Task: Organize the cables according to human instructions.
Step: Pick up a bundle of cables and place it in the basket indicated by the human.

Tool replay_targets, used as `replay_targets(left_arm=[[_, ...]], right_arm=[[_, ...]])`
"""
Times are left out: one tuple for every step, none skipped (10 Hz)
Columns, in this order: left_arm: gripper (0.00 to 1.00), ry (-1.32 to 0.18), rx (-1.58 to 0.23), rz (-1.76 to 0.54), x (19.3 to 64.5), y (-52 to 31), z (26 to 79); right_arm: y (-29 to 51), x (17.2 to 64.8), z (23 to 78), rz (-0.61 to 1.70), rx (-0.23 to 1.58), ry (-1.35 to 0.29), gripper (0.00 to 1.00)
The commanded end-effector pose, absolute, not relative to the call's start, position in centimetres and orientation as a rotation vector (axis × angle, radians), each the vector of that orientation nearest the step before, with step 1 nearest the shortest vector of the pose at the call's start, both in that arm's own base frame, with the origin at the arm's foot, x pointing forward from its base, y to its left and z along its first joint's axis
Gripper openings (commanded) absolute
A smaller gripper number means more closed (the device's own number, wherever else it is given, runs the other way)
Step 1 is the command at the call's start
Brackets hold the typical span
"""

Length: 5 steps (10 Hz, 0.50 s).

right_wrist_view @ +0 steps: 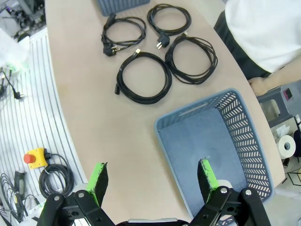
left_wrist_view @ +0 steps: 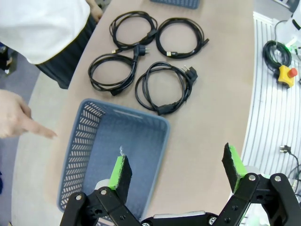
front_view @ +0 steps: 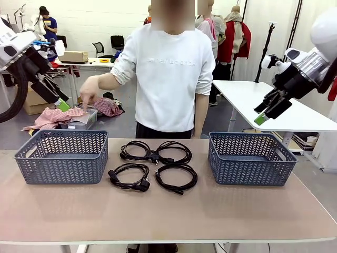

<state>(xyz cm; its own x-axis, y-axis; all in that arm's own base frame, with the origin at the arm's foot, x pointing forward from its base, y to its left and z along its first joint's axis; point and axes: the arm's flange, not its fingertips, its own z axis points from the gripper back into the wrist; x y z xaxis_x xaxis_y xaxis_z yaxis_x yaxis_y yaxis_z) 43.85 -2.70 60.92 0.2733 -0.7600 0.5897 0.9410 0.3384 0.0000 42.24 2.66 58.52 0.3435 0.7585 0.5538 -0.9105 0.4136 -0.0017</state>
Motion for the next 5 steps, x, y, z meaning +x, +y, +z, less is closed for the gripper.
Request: replay_targets(left_arm=[[1.00, -0.544, -0.394, -1.185, 43.85, -2.54, 61.19], [1.00, -0.544, -0.394, -1.185, 43.85, -2.54, 61.19], [1.00, -0.544, -0.394, -1.185, 43.85, -2.54, 61.19], [1.00, -0.544, -0.394, -1.185, 43.85, -2.54, 61.19], [1.00, -0.544, -0.394, -1.185, 43.85, -2.54, 61.19]], right_arm=[[2.61, 42.43, 58.77, 1.110, 0.333, -0.522, 1.00], [2.61, 42.43, 58.77, 1.110, 0.333, -0.522, 1.00], [2.61, 42.43, 58.77, 1.110, 0.333, -0.522, 1.00], [2.61, 42.43, 58.77, 1.110, 0.333, -0.522, 1.00], [2.61, 42.43, 58.77, 1.110, 0.333, -0.522, 1.00]])
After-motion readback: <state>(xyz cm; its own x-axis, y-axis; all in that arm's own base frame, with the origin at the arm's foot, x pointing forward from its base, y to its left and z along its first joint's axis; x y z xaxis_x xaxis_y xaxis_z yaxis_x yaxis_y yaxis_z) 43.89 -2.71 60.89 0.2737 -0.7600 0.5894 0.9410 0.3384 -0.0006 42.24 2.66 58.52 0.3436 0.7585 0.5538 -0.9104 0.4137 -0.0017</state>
